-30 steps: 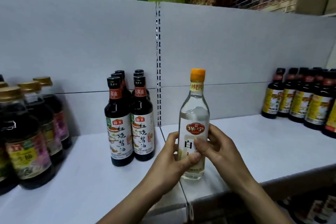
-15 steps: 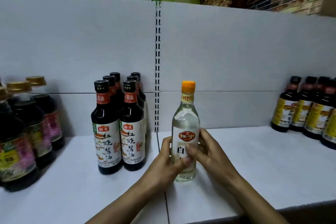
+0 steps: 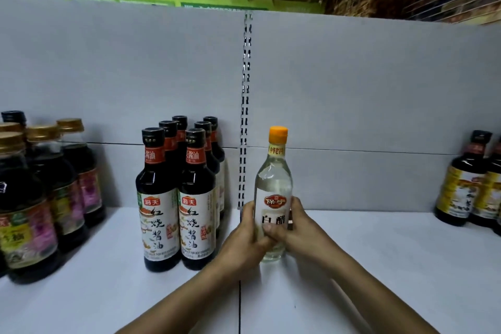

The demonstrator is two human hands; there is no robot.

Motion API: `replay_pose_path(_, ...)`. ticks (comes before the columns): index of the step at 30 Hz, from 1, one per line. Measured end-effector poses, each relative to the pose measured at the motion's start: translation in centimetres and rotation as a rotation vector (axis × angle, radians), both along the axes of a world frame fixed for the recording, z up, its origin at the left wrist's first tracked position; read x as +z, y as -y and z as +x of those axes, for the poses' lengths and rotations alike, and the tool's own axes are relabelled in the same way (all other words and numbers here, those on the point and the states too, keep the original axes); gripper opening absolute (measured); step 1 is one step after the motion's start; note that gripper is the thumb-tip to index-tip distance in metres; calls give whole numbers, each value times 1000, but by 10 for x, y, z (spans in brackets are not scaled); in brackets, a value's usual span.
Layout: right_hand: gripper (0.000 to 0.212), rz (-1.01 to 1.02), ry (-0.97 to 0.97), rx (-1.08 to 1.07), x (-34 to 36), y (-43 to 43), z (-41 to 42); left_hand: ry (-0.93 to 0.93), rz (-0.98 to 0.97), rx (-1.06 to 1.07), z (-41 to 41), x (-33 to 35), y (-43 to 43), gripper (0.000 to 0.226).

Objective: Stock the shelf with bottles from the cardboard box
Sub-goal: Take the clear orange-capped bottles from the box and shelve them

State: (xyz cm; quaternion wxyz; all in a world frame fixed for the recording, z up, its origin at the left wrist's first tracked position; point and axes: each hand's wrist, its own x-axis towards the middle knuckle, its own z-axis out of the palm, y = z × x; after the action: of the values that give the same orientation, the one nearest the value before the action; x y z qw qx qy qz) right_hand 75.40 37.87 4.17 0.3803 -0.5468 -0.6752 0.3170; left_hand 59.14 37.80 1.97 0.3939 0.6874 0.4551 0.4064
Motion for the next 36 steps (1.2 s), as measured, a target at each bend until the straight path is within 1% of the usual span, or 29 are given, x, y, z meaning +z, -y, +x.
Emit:
replay_pose_path(2, 61, -29, 61, 8, -2, -14, 0, -32, 5, 21, 0, -3, -11, 82)
replay_pose_path(3, 62, -47, 83, 11, -4, -20, -1, -48, 9, 32, 0, -6, -16, 83)
replay_pose_path(7, 56, -60, 127, -4, -11, -39, -5, -77, 21, 67, -2, -18, -31, 75)
replay_pose_path(12, 50, -60, 105, 10, -22, -57, -8, -121, 69, 146, 5, -17, -38, 67)
replay_pose_path(14, 57, -59, 101, 25, -28, -65, -9, -162, 118, 220, 8, -15, -36, 66)
replay_pose_path(17, 77, -59, 89, 42, -31, -77, -11, -186, 142, 288, 12, -17, -38, 73)
replay_pose_path(18, 78, -59, 91, 41, -31, -82, -12, -185, 139, 300, 12, -18, -41, 76)
replay_pose_path(21, 66, -59, 100, 21, -32, -93, -17, -172, 123, 342, 13, -20, -50, 79)
replay_pose_path(23, 62, -53, 114, 7, -33, -98, -19, -170, 111, 369, 14, -22, -57, 82)
replay_pose_path(27, 63, -28, 143, -12, -38, -107, -19, -193, 100, 401, 17, -26, -68, 84)
replay_pose_path(31, 68, -51, 169, -36, -42, -110, -16, -155, 99, 412, 17, -30, -74, 81)
replay_pose_path(36, 70, -49, 186, -92, -43, -110, -17, -166, 112, 418, 18, -31, -77, 80)
